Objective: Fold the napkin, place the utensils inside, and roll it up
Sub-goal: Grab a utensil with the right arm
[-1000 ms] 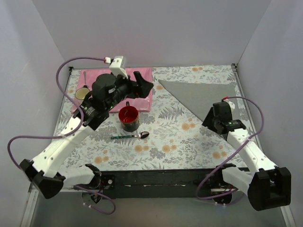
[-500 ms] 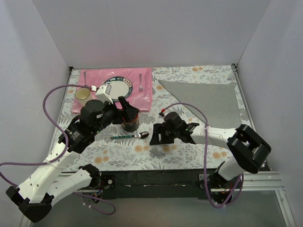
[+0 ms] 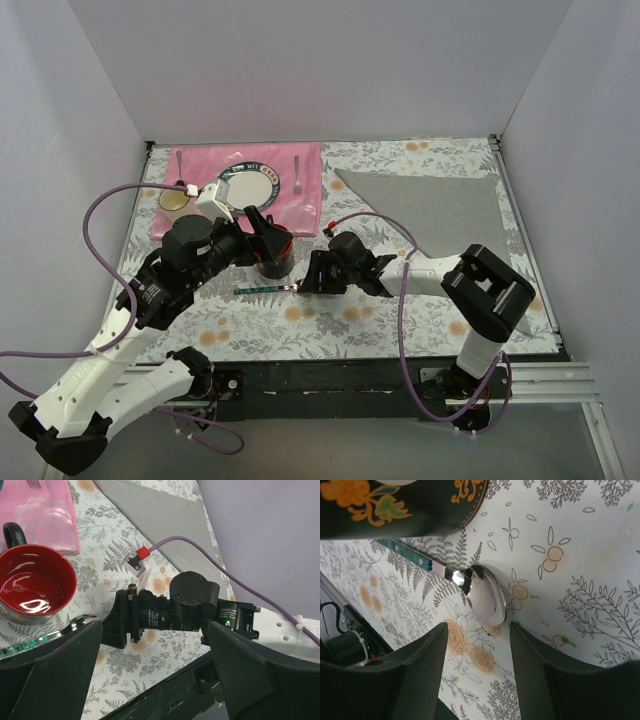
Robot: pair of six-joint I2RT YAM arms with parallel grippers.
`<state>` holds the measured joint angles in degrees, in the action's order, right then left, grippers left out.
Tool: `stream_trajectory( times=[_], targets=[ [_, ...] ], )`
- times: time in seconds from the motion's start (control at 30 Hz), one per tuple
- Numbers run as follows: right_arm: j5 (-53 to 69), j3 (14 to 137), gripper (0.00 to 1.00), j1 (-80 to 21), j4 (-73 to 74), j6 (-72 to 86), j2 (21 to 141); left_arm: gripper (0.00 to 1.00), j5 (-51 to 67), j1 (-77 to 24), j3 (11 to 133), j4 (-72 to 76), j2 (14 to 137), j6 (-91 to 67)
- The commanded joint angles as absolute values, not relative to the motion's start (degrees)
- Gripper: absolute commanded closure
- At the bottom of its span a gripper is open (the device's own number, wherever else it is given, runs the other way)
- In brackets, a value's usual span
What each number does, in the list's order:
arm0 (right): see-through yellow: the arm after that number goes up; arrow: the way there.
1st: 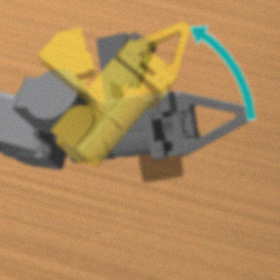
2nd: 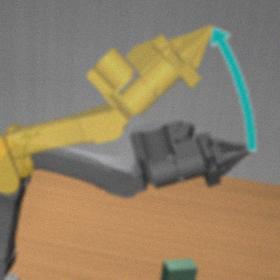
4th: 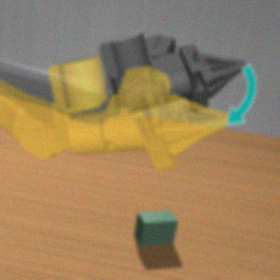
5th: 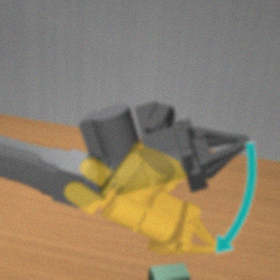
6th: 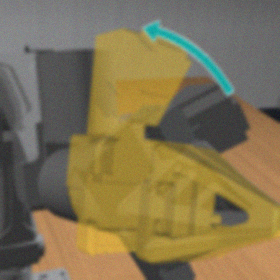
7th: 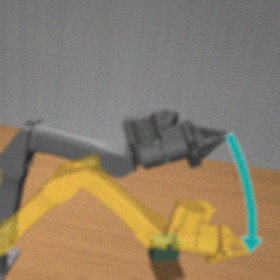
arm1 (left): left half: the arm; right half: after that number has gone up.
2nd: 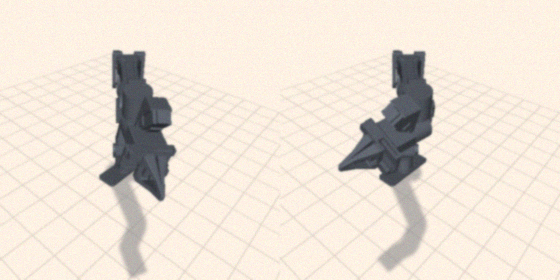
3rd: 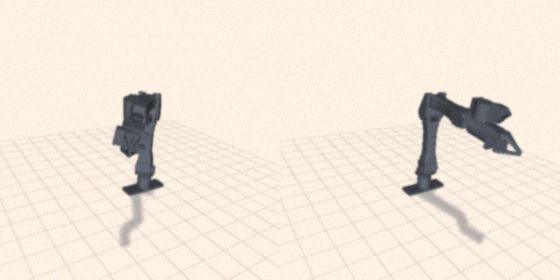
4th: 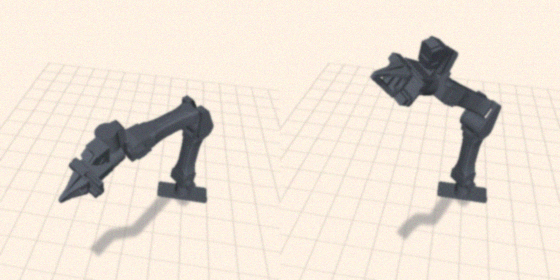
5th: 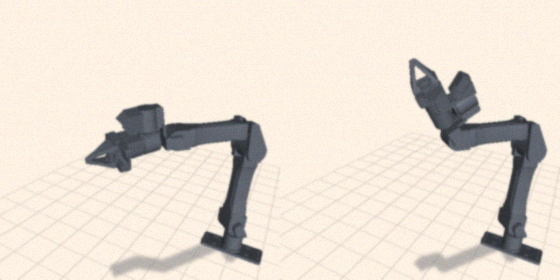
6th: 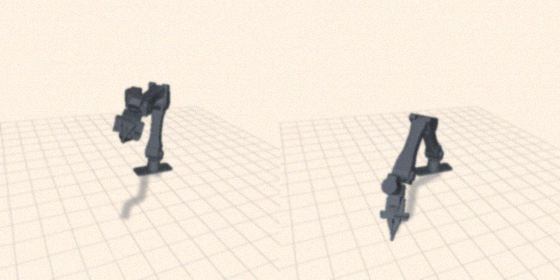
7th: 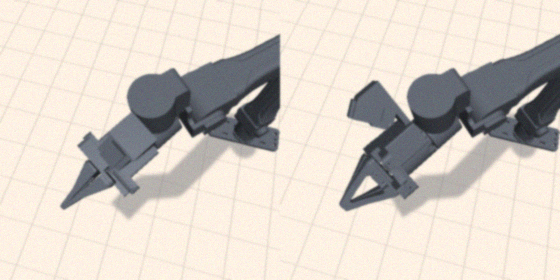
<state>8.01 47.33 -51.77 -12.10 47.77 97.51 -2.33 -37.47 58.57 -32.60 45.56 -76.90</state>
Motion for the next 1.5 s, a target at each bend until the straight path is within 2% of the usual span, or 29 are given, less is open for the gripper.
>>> stream_trajectory(
  times=[0.0,0.13,0.23,0.37,0.43,0.47,0.63,0.73,0.9,1.1,1.17,1.2,1.27,1.3,1.47],
  targets=[
    [5.2,51.0,0.43,-51.6,-12.6,49.1,100.2,0.13,-2.0,-37.3,59.9,-33.3,44.9,-76.8],
    [5.7,51.1,0.46,-50.6,-12.2,49.0,102.0,0.14,-1.9,-37.3,60.6,-33.6,45.3,-76.6],
    [6.6,51.0,0.59,-49.7,-12.0,47.7,103.2,0.14,-1.6,-37.3,61.1,-33.7,46.0,-76.5],
    [6.7,50.0,0.83,-48.3,-11.8,44.8,102.9,0.14,-1.0,-37.3,61.8,-33.6,46.8,-76.3],
    [8.0,50.2,0.89,-47.2,-10.8,42.8,102.8,0.13,-0.1,-37.3,62.2,-33.5,47.0,-75.7],
    [8.7,51.0,0.98,-46.8,-9.9,39.8,103.0,0.13,-0.1,-37.3,62.4,-33.1,47.3,-75.5],
    [15.9,53.7,0.99,-44.7,-0.1,26.2,102.4,0.14,6.1,-37.3,64.9,-32.3,50.8,-73.7],
    [12.1,50.9,0.99,-44.4,6.7,18.5,97.2,0.15,14.1,-37.3,66.9,-31.9,55.6,-71.0],
    [16.4,42.7,0.99,-38.5,10.4,8.5,84.8,0.29,23.0,-37.3,67.8,-31.2,63.8,-66.5],
    [21.4,41.2,0.99,-33.1,19.3,4.8,71.8,0.33,30.1,-37.3,69.7,-27.3,75.3,-62.9],
    [23.5,39.7,0.99,-32.7,19.7,6.0,68.0,0.34,36.1,-37.3,69.8,-24.5,78.8,-61.7],
    [24.3,39.2,0.99,-32.7,19.8,6.3,66.7,0.48,38.2,-37.4,69.9,-23.7,79.9,-61.4],
    [26.0,38.1,0.99,-32.6,19.9,7.6,63.6,0.58,42.4,-37.6,69.9,-21.7,83.1,-61.0],
    [26.4,37.9,0.99,-32.6,20.0,8.3,62.8,0.58,43.1,-38.1,70.7,-22.0,84.4,-59.3],
    [28.2,40.1,0.99,-32.6,23.3,8.1,60.9,0.45,43.0,-40.1,72.0,-22.3,88.2,-54.8]
  ],
)
